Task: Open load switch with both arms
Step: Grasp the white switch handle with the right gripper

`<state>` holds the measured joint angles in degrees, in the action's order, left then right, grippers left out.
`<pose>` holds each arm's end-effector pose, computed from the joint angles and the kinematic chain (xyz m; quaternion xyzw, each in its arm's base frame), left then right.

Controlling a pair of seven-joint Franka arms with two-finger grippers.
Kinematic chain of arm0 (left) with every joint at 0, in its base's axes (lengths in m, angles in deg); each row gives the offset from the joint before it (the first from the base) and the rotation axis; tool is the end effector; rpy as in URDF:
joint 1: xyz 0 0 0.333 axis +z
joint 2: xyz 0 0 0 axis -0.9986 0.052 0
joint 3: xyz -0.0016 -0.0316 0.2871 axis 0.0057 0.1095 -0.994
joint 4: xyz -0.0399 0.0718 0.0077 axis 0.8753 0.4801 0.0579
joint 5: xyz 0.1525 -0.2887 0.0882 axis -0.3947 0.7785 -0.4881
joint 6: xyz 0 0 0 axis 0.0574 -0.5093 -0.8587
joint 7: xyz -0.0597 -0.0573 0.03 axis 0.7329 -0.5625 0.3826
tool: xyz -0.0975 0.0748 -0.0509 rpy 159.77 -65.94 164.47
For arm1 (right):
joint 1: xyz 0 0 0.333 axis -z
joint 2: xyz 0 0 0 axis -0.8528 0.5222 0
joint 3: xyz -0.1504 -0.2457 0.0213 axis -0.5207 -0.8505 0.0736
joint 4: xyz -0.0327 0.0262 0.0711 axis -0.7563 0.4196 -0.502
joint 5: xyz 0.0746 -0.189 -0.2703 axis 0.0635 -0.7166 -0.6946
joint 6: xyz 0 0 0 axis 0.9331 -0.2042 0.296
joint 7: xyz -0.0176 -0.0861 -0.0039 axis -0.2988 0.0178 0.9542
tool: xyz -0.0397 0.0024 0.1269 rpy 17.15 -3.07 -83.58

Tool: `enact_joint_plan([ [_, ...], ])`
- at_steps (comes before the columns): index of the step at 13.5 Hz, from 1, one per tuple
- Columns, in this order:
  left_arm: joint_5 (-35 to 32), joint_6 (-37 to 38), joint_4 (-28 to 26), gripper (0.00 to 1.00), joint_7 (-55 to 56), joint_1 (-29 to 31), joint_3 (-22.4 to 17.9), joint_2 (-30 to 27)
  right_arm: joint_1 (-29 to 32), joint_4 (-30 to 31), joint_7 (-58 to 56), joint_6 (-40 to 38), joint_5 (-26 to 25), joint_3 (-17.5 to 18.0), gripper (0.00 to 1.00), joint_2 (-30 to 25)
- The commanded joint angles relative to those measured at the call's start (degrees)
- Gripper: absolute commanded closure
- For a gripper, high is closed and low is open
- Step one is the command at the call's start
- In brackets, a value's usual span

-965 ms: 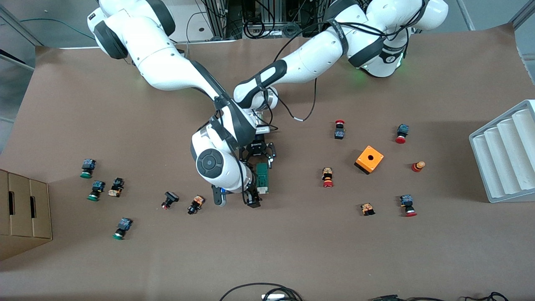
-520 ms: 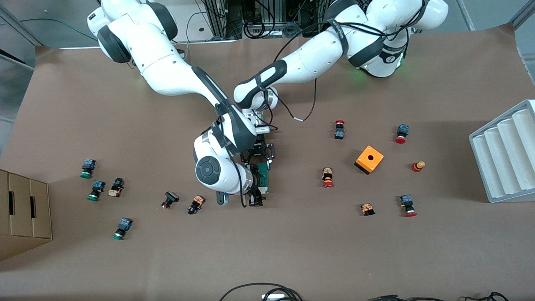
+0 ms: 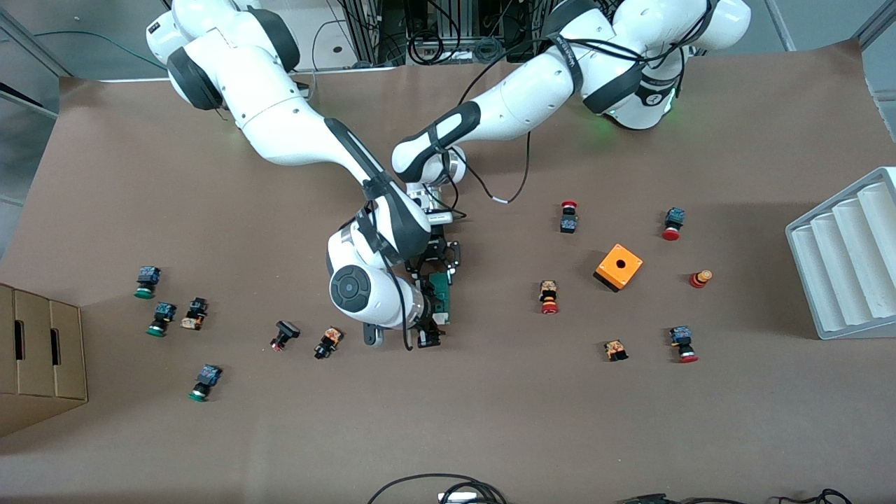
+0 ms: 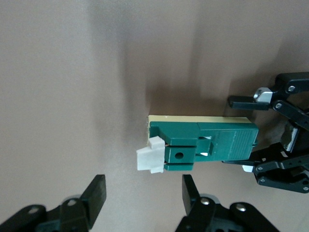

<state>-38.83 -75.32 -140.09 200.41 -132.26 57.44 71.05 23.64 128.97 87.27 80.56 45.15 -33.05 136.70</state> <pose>0.3570 -0.5330 0.0757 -0.7947 -0.0497 -0.6042 0.0305 0.5767 0.3987 0.2288 -0.7142 0.6794 0.1361 0.0988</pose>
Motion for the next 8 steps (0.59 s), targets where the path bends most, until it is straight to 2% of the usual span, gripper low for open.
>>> enact_joint_plan([
  [1, -0.9, -0.2, 1.0, 0.27, 0.1, 0.3, 0.6, 1.0, -0.3, -2.2, 0.2, 0.9, 1.6, -0.5, 0.34, 1.9],
  [4, -0.7, 0.0, 0.9, 0.27, 0.2, 0.3, 0.6, 0.9, -0.3, -2.2, -0.1, 1.4, 1.6, -0.5, 0.34, 2.3],
  [6, -0.7, 0.6, 0.8, 0.34, 0.1, 0.3, 0.6, 0.9, -0.3, -2.3, -0.1, 1.7, 1.7, -0.5, 0.34, 2.9],
  [8, -0.7, 0.7, 0.8, 0.37, 0.0, 0.3, 0.6, 0.9, -0.3, -2.2, 0.0, 1.0, 2.2, -0.5, 0.34, 3.1],
])
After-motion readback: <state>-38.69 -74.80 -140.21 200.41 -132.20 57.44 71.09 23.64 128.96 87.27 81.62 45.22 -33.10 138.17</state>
